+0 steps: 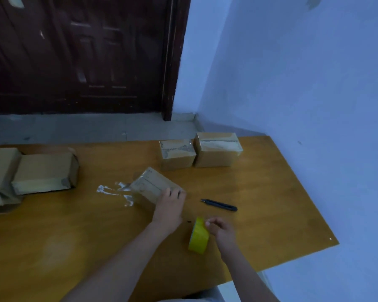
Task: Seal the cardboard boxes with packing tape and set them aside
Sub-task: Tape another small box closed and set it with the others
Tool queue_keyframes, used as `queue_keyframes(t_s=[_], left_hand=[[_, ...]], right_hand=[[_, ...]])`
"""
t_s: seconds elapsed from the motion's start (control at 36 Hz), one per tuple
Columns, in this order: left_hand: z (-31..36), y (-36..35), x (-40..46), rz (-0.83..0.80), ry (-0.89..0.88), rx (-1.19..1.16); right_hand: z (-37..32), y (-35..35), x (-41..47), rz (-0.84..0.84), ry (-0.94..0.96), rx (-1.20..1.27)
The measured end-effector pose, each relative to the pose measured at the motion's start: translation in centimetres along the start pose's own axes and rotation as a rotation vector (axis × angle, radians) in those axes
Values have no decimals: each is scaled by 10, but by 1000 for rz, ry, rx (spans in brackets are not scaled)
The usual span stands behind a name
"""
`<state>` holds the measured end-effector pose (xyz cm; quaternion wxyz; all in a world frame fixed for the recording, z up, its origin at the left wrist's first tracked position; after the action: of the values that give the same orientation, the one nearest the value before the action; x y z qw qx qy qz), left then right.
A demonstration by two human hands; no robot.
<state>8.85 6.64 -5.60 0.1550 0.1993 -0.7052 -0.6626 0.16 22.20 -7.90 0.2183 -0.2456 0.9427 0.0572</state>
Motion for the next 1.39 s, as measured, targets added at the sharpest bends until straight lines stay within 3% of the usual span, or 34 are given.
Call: queue_keyframes(t_s=[0.11,0.22,0.25,0.33,0.39,0.5,0.67,0.78,0.97,1.39], left_hand=[[-18,-3,-24,-35,-118,-9],[-44,-11,-45,-126,-193,-193],[-51,-14,-49,-163,-177,-257],[-65,-18,-55,-59,-32,-415],[-62,-15,-51,-26,-60,-368],[-42,-8,-43,-267,-40,-214],[-33,-7,-25,-213,-58,-50],[-40,-7,-7,-267,-95,36],[-6,7,12,-223,-144,2],[16,1,36,-218,65,-28]], right_hand=[[1,-1,2,-8,-13,23],[2,-1,6,-15,-11,30],[2,-1,7,-21,-16,24],[3,0,10,-21,-7,-9],[1,0,11,-20,15,-18],[-6,1,11,-23,23,-32],[-17,16,16,-49,52,-44],[-31,30,23,-89,94,-20],[-50,35,31,-177,133,-40],[-51,34,43,-370,114,-1]])
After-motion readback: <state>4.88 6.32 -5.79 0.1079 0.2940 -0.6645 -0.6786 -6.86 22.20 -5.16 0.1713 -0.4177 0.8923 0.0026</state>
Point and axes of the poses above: each hand's wrist, its own x-axis towards the middle knuckle, its own y-axis out of the back of the hand, z = x × y, the point moved 2 cm from there along x, towards the middle knuckle, and after that the axes turned 15 degrees about x, right-handed, at the moved point
